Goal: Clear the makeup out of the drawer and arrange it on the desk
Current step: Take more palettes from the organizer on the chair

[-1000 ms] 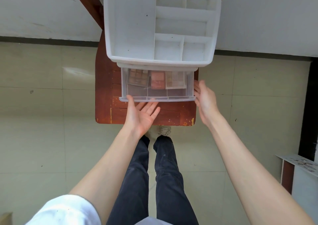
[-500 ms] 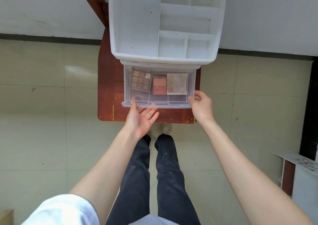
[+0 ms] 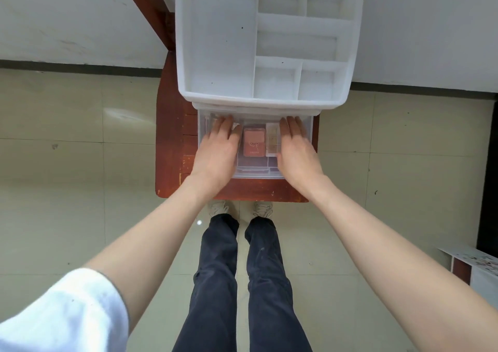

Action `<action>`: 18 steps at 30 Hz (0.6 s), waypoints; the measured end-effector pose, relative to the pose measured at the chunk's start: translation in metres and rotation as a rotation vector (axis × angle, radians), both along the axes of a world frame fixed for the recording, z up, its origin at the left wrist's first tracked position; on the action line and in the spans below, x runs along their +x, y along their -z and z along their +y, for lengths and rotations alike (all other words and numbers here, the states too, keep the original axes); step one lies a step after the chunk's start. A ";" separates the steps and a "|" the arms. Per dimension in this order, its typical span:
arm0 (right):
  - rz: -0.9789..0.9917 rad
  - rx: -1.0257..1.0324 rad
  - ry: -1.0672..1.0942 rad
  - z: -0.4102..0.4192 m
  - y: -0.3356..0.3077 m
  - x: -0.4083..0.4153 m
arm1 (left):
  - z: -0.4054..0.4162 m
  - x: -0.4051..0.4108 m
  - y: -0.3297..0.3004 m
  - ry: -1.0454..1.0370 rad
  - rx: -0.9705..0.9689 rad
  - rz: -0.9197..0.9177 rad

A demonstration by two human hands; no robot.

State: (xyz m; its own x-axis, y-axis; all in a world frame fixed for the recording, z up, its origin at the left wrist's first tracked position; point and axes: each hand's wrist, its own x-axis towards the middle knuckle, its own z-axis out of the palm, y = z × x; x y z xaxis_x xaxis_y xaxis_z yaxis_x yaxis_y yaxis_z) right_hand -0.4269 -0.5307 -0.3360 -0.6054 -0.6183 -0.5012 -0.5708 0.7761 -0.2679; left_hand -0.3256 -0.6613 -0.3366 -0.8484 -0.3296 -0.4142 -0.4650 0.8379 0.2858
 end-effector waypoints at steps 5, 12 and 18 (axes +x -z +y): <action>0.109 0.172 -0.109 -0.011 0.009 -0.003 | -0.003 -0.005 0.018 0.109 -0.158 -0.100; 0.191 0.234 -0.118 -0.017 0.004 -0.001 | -0.002 -0.013 0.007 0.122 -0.284 -0.165; 0.084 0.011 -0.040 0.004 -0.021 -0.005 | -0.010 0.000 -0.009 0.156 -0.195 -0.115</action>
State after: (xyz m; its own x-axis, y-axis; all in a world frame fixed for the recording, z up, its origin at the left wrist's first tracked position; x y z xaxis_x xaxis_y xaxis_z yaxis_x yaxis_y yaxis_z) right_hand -0.4317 -0.5265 -0.3152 -0.6205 -0.6376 -0.4565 -0.6219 0.7547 -0.2088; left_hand -0.3261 -0.6709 -0.3279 -0.8461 -0.2817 -0.4526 -0.3462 0.9359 0.0647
